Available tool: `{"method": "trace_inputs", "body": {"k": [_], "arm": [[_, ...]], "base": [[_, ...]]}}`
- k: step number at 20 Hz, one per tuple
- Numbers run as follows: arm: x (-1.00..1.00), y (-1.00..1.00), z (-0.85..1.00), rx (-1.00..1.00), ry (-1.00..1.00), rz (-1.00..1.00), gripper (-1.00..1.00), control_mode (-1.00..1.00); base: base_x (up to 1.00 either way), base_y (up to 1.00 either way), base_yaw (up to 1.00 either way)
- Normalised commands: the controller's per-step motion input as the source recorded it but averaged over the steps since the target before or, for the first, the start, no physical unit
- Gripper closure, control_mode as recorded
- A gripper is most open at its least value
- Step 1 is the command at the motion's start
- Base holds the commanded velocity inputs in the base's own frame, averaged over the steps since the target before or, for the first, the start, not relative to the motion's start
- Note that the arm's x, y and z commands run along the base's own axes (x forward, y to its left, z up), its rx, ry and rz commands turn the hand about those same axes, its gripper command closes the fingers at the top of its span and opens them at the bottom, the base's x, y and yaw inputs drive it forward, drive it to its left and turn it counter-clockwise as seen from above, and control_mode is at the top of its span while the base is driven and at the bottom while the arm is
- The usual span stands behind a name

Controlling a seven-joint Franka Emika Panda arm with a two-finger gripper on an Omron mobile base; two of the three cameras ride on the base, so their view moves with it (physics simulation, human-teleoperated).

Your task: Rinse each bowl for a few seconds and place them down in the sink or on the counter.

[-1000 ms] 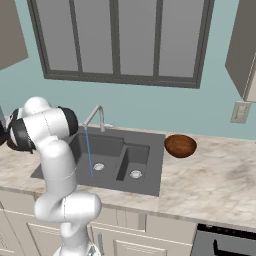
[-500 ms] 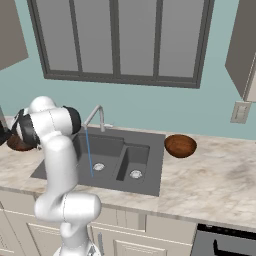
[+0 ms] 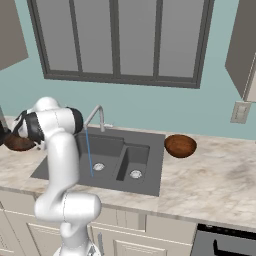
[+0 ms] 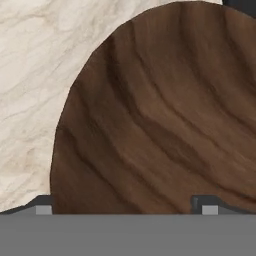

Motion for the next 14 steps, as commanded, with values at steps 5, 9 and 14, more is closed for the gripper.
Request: {"method": "trace_inputs", "body": {"k": [5, 9, 14], "arm": [[0.22, 0.29, -0.32, 0.0, 0.01, 0.0, 1.0, -1.0], [0.21, 0.32, -0.28, 0.0, 0.0, 0.0, 1.0, -1.0], [0.15, 0.32, -0.26, 0.0, 0.0, 0.0, 1.0, -1.0]], "base": [[0.0, 0.0, 0.0], [0.0, 0.0, 0.0], [0.0, 0.0, 0.0]]}}
